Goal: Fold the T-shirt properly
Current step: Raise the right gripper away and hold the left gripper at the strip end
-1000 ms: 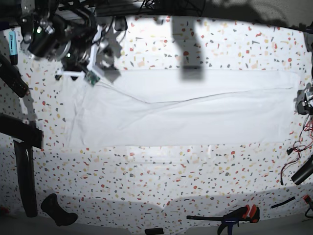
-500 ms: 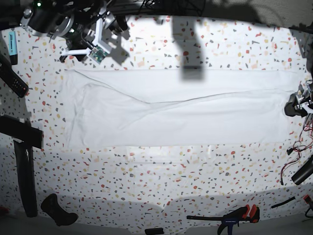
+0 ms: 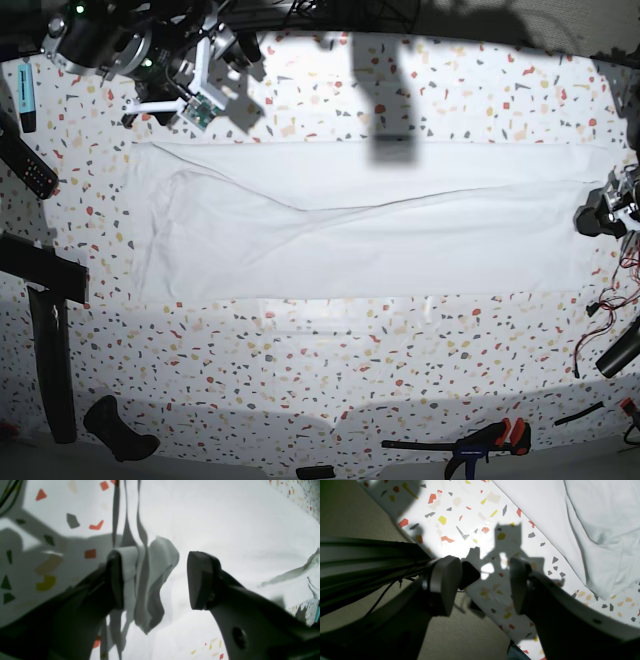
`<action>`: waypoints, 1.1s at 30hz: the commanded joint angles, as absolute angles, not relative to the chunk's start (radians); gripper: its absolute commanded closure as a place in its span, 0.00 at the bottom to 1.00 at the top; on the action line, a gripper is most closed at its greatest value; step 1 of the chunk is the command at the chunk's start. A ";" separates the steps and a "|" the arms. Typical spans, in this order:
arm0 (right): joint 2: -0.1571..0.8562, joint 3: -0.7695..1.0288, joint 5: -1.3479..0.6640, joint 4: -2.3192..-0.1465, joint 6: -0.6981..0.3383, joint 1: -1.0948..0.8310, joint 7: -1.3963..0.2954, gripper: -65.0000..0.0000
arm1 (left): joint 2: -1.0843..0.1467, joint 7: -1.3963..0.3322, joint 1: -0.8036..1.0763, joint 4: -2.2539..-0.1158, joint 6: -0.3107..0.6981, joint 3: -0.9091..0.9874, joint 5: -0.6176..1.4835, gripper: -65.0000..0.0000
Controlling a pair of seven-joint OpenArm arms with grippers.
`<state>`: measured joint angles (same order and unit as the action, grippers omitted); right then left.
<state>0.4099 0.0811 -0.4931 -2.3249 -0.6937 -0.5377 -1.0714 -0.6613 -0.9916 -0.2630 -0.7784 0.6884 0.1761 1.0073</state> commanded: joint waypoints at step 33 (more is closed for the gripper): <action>0.418 0.086 -0.502 -2.345 -0.698 -0.540 -1.056 0.48 | -0.603 -0.993 -0.283 -0.791 0.692 0.183 0.884 0.50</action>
<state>0.4099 0.0811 -0.4931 -2.3249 -0.6937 -0.5377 -1.0718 -0.5945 -0.9710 -0.2718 -0.7834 0.6910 0.1829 0.8909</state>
